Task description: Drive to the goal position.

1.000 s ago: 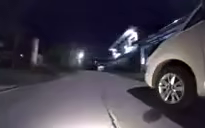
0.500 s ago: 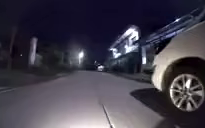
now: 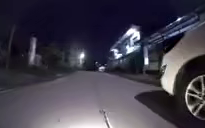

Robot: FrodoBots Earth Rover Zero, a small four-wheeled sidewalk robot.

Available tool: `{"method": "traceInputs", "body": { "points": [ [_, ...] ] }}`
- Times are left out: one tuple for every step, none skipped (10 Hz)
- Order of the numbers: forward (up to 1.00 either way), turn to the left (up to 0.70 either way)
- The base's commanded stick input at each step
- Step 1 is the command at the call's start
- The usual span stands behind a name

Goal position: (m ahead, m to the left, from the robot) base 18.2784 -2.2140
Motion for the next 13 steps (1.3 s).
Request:
{"method": "traceInputs", "body": {
  "points": [
    [0.5,0.0],
    [0.5,0.0],
    [0.5,0.0],
    [0.5,0.0],
    [0.5,0.0],
    [0.5,0.0],
    [0.5,0.0],
    [0.5,0.0],
    [0.5,0.0],
    [0.5,0.0],
    [0.5,0.0],
    [0.5,0.0],
    [0.5,0.0]
  ]
}}
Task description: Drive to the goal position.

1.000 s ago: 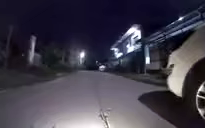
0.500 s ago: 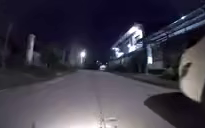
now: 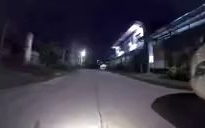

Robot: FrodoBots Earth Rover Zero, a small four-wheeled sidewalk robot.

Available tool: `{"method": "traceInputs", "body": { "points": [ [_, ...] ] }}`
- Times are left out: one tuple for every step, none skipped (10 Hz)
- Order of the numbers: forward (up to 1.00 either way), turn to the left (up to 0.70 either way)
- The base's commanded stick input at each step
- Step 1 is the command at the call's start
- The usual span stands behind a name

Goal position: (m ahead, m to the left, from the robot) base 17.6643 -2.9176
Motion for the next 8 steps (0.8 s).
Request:
{"method": "traceInputs", "body": {
  "points": [
    [0.5,0.0],
    [0.5,0.0],
    [0.5,0.0],
    [0.5,0.0],
    [0.5,0.0],
    [0.5,0.0],
    [0.5,0.0],
    [0.5,-0.5]
  ]
}}
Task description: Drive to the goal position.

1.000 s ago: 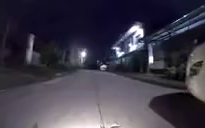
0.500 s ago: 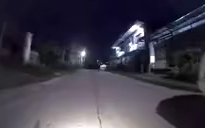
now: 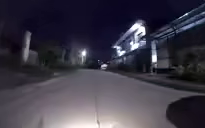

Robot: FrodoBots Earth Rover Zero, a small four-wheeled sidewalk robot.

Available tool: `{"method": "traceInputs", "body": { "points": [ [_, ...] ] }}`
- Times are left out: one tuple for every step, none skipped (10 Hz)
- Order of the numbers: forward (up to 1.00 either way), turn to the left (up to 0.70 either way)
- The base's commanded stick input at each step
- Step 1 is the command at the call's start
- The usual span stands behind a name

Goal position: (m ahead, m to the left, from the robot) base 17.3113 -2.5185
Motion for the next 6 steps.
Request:
{"method": "traceInputs", "body": {
  "points": [
    [0.5,-0.5],
    [0.5,-0.5],
    [0.5,-0.5],
    [0.5,-0.5],
    [0.5,-0.46],
    [0.5,0.0]
  ]
}}
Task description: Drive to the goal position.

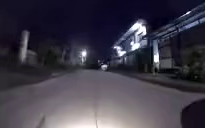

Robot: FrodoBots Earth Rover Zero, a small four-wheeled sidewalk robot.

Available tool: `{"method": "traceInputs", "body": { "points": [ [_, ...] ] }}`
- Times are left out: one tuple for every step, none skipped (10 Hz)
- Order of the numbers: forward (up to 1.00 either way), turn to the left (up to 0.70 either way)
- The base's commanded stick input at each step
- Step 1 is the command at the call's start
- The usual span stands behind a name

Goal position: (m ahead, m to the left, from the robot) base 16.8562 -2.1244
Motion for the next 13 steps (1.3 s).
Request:
{"method": "traceInputs", "body": {
  "points": [
    [0.5,0.0],
    [0.5,0.0],
    [0.5,0.0],
    [0.5,0.0],
    [0.5,0.0],
    [0.5,0.0],
    [0.5,-0.14],
    [0.5,-0.39],
    [0.5,-0.5],
    [0.5,-0.5],
    [0.5,-0.5],
    [0.5,-0.5],
    [0.5,-0.5]
  ]
}}
